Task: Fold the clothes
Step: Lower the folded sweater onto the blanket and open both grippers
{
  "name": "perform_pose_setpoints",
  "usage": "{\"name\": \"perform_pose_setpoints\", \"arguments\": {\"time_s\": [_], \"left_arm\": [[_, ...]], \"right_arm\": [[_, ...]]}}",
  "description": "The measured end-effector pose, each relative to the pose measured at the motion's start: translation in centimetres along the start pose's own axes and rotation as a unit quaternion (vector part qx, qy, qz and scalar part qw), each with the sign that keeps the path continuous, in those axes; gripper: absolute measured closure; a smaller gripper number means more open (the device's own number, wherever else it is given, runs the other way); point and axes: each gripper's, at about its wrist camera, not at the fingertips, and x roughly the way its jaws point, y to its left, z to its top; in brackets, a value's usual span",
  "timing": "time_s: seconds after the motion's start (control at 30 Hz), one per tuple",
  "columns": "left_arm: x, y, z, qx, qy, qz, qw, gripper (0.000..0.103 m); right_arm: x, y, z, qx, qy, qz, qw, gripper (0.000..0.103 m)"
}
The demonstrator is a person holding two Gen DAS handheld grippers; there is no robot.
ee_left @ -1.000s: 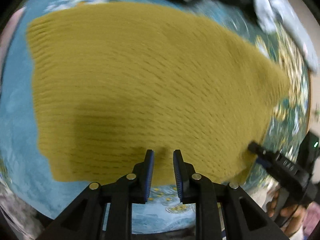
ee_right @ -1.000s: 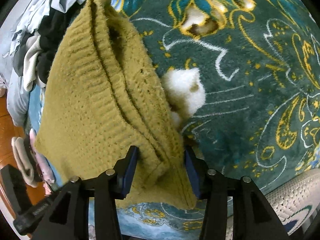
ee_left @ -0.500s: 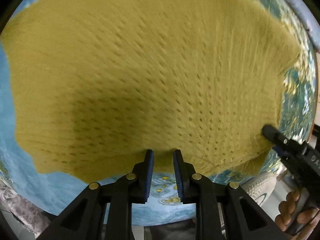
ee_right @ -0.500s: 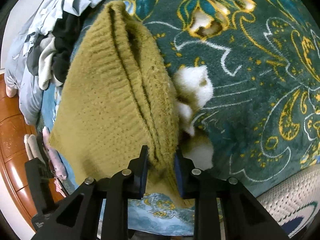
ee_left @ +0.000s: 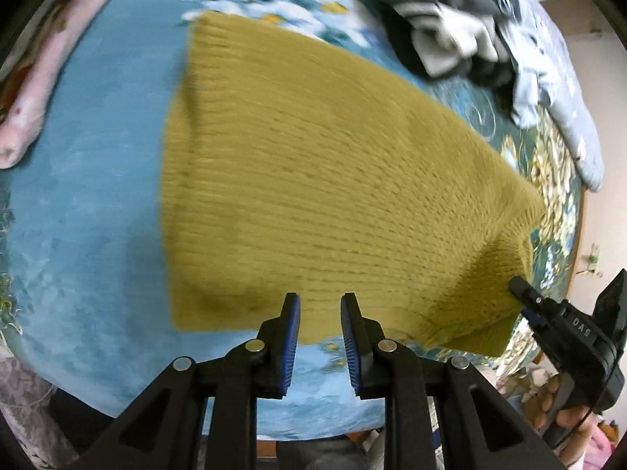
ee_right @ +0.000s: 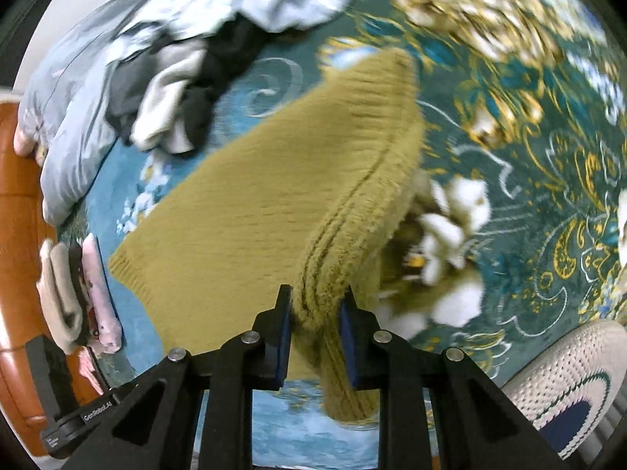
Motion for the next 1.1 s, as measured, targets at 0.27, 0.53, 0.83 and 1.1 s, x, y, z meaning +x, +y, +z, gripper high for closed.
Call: {"name": "perform_pose_setpoints", "arguments": {"time_s": [0.27,0.53,0.83,1.1], "left_arm": [[-7.1,7.8,-0.5,-0.029,-0.041,-0.028,0.9983,0.074],[-7.9,14.1,0.6,-0.063,-0.047,-0.052,0.9955,0.073],[-6.5,18.2,0.7,-0.083,-0.034,-0.05,0.9947,0.072],[-5.2,18.0,1.7,-0.065,-0.016,-0.056,0.9962,0.06]], "right_arm": [[0.2,11.6,-2.6,-0.088,-0.024,-0.031,0.995,0.08],[3.8,23.1,-6.9,-0.221,-0.011,-0.028,0.975,0.08],[12.0,29.3,-13.5,-0.283,0.09,-0.035,0.954,0.098],[11.3,25.8,-13.1,-0.191,0.089,-0.018,0.977,0.098]]}}
